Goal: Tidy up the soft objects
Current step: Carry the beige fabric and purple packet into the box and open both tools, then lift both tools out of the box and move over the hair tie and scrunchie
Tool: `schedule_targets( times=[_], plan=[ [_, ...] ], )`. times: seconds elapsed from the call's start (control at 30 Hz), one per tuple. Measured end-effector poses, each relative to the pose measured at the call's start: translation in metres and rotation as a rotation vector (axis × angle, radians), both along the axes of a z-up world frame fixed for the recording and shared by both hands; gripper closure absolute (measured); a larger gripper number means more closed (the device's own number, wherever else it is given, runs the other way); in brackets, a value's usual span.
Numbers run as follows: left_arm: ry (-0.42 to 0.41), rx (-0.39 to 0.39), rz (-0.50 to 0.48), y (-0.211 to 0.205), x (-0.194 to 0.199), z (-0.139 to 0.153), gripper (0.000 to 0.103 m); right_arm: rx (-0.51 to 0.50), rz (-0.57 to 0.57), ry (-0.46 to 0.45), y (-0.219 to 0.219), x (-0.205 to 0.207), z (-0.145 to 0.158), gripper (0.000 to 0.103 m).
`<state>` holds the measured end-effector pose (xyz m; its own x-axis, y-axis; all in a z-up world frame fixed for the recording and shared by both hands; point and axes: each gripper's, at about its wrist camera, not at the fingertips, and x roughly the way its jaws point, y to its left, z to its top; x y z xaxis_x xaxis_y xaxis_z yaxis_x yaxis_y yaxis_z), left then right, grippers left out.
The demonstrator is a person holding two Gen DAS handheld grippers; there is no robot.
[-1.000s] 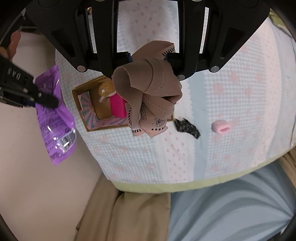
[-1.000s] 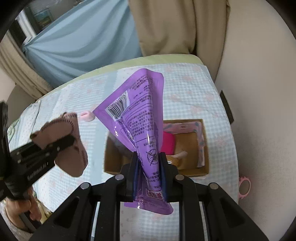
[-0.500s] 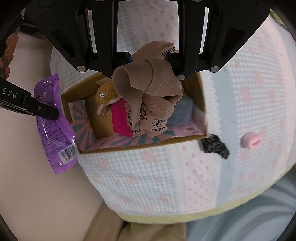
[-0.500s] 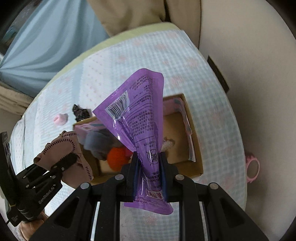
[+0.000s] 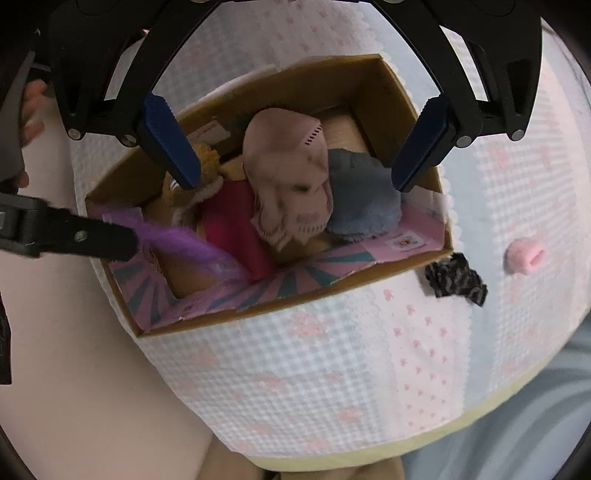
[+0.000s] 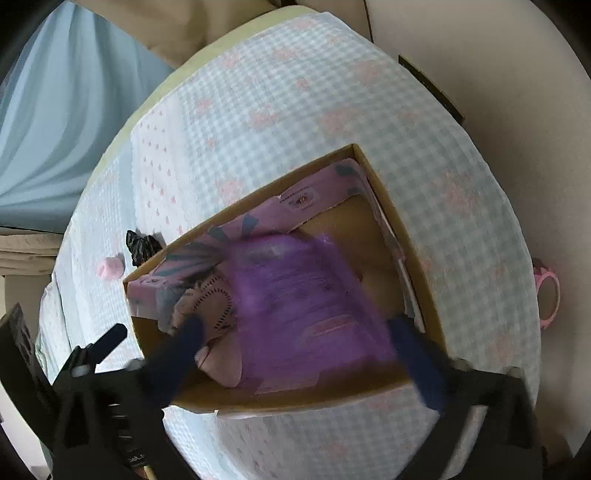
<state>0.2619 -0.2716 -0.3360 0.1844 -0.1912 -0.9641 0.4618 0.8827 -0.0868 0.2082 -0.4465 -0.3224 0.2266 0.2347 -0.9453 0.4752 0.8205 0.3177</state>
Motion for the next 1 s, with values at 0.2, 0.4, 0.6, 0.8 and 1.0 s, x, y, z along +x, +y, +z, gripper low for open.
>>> schedule_targets(
  times=[0.2, 0.4, 0.6, 0.8, 1.0],
  plan=[
    [0.016, 0.003, 0.031, 0.009, -0.001, 0.001, 0.0, -0.023, 0.032, -0.006, 0.002, -0.005, 0.004, 0.0],
    [-0.028, -0.008, 0.036, 0.017, -0.01, 0.022, 0.0, -0.051, 0.05, -0.064, 0.007, -0.012, 0.022, 0.0],
    [-0.073, -0.027, 0.057, 0.031, -0.023, 0.056, 0.0, -0.077, 0.086, -0.112, 0.025, -0.023, 0.058, 0.0],
    [-0.145, -0.06, 0.078, 0.054, -0.044, 0.104, 0.0, -0.172, 0.15, -0.196, 0.051, -0.041, 0.112, 0.0],
    [-0.225, -0.095, 0.123, 0.088, -0.07, 0.152, 0.0, -0.295, 0.203, -0.296, 0.084, -0.069, 0.174, 0.0]
  ],
)
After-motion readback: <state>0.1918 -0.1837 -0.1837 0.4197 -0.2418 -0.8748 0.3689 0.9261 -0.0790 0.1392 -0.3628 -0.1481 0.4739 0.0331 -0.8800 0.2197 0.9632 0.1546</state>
